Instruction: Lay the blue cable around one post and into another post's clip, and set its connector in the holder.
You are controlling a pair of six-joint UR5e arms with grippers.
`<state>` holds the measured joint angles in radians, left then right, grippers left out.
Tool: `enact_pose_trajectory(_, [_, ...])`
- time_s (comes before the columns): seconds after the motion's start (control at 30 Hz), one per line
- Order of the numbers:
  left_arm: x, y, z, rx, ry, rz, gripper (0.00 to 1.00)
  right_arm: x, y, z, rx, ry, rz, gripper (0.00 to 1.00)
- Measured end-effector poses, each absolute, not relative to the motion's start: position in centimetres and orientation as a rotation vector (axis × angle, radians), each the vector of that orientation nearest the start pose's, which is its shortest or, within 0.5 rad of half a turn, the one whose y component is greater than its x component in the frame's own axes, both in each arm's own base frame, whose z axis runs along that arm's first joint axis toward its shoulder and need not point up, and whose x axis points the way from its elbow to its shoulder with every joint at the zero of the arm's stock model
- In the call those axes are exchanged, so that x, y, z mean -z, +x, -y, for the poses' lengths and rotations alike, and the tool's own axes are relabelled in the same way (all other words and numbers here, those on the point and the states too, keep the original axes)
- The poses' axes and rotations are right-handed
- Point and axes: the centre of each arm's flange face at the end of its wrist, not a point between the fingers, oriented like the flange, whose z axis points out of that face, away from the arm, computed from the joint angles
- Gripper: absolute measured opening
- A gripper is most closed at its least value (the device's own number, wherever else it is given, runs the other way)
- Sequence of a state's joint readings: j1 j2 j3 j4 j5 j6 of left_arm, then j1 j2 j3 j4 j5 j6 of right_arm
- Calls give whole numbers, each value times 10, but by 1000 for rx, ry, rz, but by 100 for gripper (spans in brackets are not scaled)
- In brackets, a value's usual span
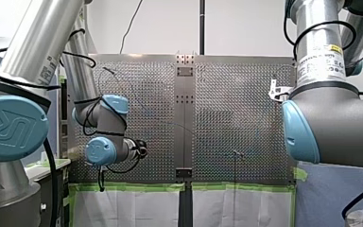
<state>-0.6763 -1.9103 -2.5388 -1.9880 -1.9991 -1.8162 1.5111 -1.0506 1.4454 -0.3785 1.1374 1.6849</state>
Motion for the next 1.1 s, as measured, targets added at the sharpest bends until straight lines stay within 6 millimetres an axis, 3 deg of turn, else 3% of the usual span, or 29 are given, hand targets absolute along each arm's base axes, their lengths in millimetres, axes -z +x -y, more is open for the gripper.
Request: enact_pose_trajectory(1.1, [-75, 195, 284, 401, 111, -1699, 100, -279, 135, 671, -1554, 1452, 1125, 100])
